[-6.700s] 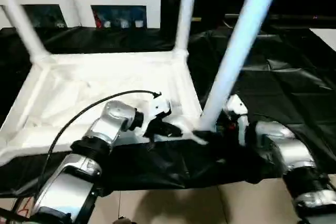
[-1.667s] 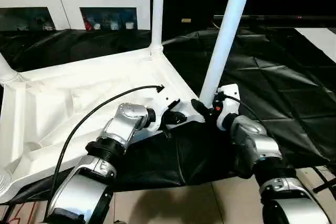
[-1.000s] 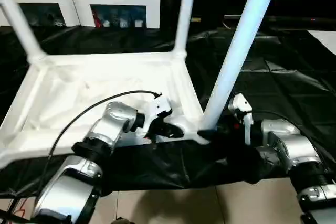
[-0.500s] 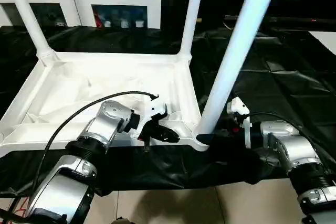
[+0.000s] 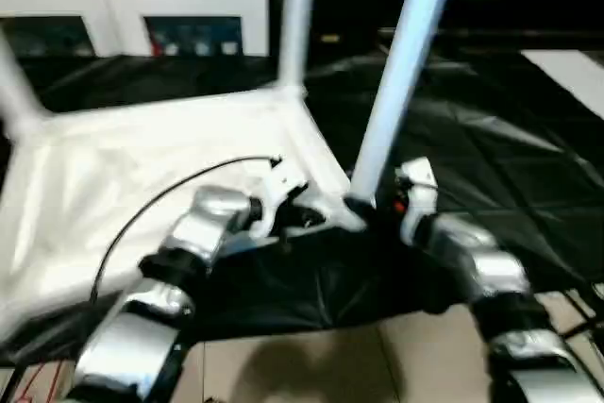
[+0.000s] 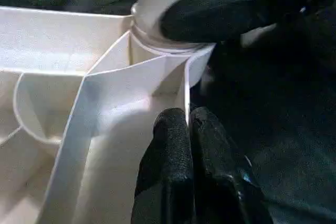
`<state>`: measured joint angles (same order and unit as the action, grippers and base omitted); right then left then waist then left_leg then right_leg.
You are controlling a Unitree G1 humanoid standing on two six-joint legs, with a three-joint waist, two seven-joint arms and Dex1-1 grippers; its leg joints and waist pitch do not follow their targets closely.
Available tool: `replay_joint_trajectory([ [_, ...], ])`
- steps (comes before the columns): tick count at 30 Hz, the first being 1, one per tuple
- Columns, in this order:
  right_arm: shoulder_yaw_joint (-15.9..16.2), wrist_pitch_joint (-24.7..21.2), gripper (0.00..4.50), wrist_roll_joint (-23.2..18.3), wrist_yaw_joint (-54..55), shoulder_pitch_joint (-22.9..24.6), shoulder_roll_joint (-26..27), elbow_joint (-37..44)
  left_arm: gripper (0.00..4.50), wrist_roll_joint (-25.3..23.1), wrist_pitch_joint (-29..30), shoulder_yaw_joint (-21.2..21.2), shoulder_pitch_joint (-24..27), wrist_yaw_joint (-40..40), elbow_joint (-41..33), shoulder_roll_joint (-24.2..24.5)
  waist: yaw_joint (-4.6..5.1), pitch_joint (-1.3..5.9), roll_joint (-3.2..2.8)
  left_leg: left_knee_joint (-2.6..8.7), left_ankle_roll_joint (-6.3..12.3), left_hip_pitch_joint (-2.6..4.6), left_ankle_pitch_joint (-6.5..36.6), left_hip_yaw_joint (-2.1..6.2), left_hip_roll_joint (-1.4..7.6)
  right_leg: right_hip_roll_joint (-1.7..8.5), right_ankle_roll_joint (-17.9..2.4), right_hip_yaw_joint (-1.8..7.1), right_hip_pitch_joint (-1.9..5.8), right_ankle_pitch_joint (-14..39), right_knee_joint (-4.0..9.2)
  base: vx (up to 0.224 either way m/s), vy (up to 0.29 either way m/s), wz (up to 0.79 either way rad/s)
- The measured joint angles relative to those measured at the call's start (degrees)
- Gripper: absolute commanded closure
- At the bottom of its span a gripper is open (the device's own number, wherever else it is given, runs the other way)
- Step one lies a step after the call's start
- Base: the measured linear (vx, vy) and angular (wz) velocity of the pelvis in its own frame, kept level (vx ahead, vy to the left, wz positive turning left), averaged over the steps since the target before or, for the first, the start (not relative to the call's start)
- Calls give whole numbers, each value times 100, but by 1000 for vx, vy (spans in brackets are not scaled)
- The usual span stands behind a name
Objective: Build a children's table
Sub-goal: Rotate leg to tighten, then rotate table base
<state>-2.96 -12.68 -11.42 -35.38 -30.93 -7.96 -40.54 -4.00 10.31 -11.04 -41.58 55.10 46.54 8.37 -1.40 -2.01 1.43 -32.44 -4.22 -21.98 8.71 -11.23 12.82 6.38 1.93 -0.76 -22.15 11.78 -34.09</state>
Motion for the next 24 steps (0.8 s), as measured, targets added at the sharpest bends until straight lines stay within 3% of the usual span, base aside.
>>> replay_joint_trajectory([
  [1,-20,55,189,2,166,-33,63,-41,450,-1,3,9,-3,-91,0,-27,4,0,1,0,0,-1,0,-1,0,0,3,1,-3,-9,0,0,0,0],
  [4,-141,171,116,-4,384,-46,243,-76,450,-5,-20,27,-2,-134,-5,-42,-4,1,-3,4,-1,-1,0,-5,-1,-6,-25,-3,-5,-34,-1,0,0,0],
  [9,-198,211,84,5,360,-45,205,19,450,-40,-267,-110,-7,-104,17,-140,-106,3,-13,17,-2,-8,0,-17,1,-3,-23,-3,0,-36,3,0,0,0],
  [13,-39,166,58,-12,-287,300,-251,449,450,-136,-520,-234,-63,-58,87,-198,-236,1,-19,15,-1,-19,-1,-23,0,2,-9,-7,2,-27,10,0,0,0],
  [16,42,67,58,-163,-1136,769,-911,936,450,-143,-600,-306,-67,-16,89,-243,-367,-2,-13,12,1,-22,-1,-29,-1,8,-2,-5,5,-22,12,0,0,0],
  [24,-187,-319,58,-497,-2438,1305,-2013,1253,450,-192,-734,-314,-82,-54,134,-219,-359,-18,9,8,2,-25,-1,-29,0,9,5,-3,-2,-26,5,0,0,0],
])
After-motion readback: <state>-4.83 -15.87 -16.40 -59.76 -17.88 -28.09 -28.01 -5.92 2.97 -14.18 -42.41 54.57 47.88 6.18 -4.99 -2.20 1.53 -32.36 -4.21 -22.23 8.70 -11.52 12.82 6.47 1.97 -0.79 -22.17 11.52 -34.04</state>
